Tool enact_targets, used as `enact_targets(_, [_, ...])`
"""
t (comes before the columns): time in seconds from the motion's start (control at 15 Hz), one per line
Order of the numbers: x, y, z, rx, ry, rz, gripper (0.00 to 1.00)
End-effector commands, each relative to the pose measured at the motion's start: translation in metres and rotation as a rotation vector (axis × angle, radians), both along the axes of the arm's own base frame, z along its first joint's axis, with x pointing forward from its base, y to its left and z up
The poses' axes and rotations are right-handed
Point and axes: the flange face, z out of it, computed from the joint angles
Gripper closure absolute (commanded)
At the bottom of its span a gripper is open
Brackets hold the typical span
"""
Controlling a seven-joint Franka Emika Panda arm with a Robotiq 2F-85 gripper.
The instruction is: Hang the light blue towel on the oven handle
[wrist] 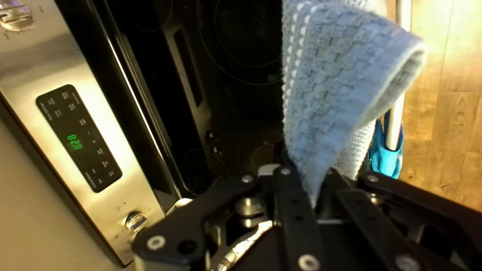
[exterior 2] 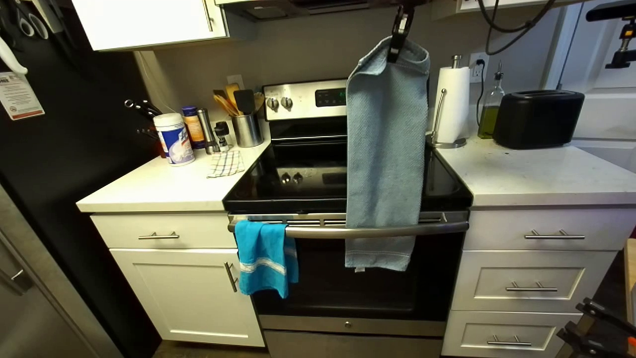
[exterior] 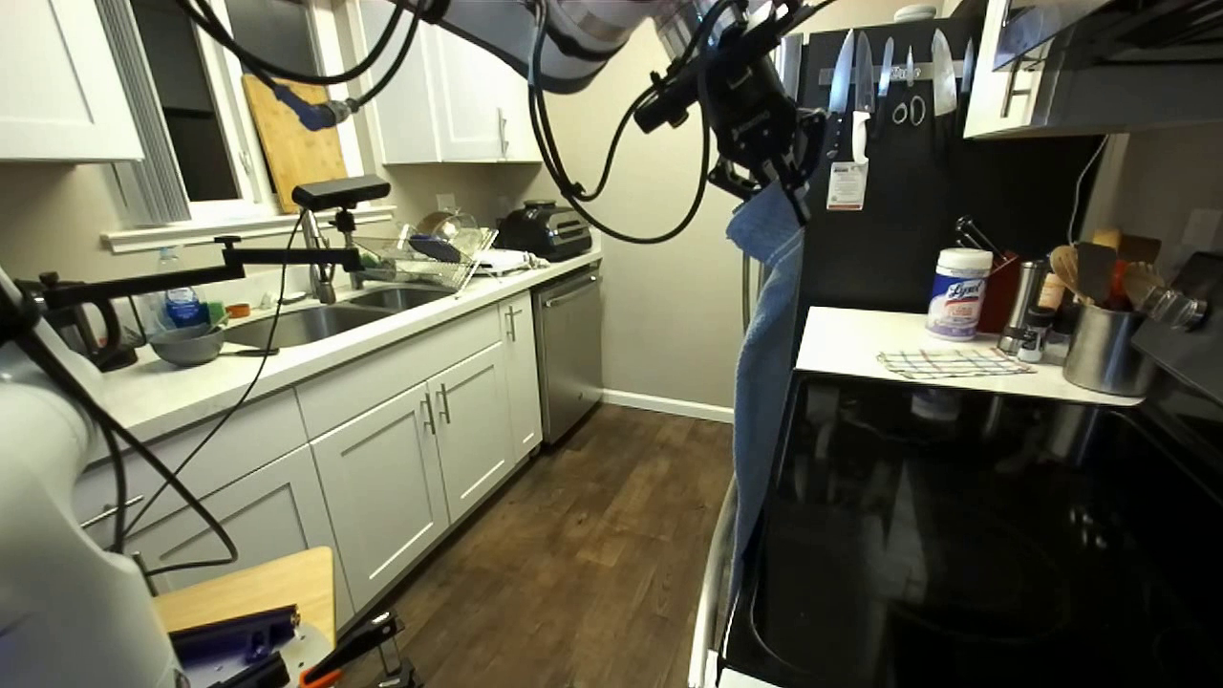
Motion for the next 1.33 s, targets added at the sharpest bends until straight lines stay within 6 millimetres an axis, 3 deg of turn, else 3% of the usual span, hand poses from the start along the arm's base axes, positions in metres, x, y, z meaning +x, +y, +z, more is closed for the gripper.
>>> enact_targets(0.0, [-0.016, 0.004, -0.023, 0.010, 0.030, 0.072, 0.98])
enact_targets(0.47, [-0.025, 0.035, -0.062, 0.025, 0.110, 0.192, 0.98])
enact_targets(1.27, [-0.038, 0.152, -0.125, 0.016, 0.263, 0.416, 0.98])
